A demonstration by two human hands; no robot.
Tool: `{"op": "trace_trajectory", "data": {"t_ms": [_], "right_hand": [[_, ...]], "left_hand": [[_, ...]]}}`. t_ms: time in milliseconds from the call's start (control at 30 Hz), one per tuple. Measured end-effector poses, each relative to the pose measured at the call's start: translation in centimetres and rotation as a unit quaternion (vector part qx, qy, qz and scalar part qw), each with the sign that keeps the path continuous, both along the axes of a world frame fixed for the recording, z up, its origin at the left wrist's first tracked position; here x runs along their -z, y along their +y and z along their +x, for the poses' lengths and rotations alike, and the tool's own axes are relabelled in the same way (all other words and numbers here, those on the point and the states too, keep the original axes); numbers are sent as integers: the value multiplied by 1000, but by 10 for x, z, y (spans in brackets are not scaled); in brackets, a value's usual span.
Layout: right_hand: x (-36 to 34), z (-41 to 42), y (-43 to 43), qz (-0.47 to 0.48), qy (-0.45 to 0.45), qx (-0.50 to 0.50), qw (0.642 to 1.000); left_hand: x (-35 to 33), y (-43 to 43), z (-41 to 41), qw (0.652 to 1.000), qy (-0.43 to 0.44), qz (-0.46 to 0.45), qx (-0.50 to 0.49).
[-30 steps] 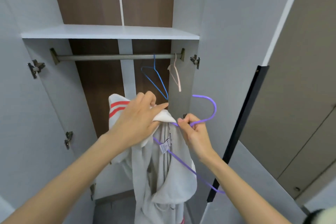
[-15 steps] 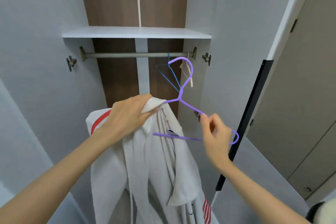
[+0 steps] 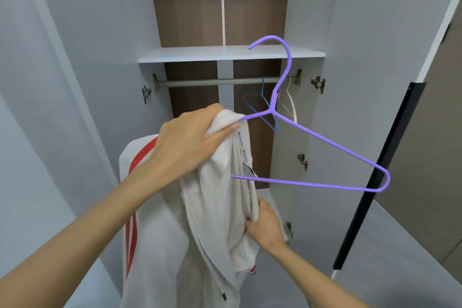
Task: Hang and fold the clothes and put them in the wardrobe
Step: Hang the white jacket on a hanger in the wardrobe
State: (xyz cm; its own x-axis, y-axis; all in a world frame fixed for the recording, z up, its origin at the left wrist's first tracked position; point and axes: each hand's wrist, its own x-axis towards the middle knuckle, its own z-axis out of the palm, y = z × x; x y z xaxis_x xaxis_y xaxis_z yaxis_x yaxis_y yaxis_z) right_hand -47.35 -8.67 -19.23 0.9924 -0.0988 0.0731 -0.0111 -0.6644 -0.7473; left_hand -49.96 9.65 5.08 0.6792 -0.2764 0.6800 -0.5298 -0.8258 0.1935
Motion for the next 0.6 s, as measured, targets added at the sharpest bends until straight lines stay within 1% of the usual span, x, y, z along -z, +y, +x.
{"op": "trace_trajectory", "data": {"t_ms": [67,133,233,333,400,467,533,600], "right_hand": [[-5,7,-19,-41,4,27,999],[-15,16,-44,-46,-3,71,996],[-41,30,-77,-5,-30,86,996],[-74,38,-94,65,-42,51,996],[-95,41,-95,107,-46,41,992],[-115,44,-91,118,-51,53,990],[-130,46,-83,88,-52,67,993],[-143,49,-75,34,-51,53,997]], "left_hand": [[3,25,1,999,15,-37,-18],[10,51,5,997,37,-66,-27],[29,86,19,991,81,-104,-8],[52,107,34,985,122,-117,26],[65,114,41,987,129,-95,28],[80,116,44,991,124,-44,17],[96,114,47,991,130,17,-5],[114,101,50,986,140,69,-56]]}}
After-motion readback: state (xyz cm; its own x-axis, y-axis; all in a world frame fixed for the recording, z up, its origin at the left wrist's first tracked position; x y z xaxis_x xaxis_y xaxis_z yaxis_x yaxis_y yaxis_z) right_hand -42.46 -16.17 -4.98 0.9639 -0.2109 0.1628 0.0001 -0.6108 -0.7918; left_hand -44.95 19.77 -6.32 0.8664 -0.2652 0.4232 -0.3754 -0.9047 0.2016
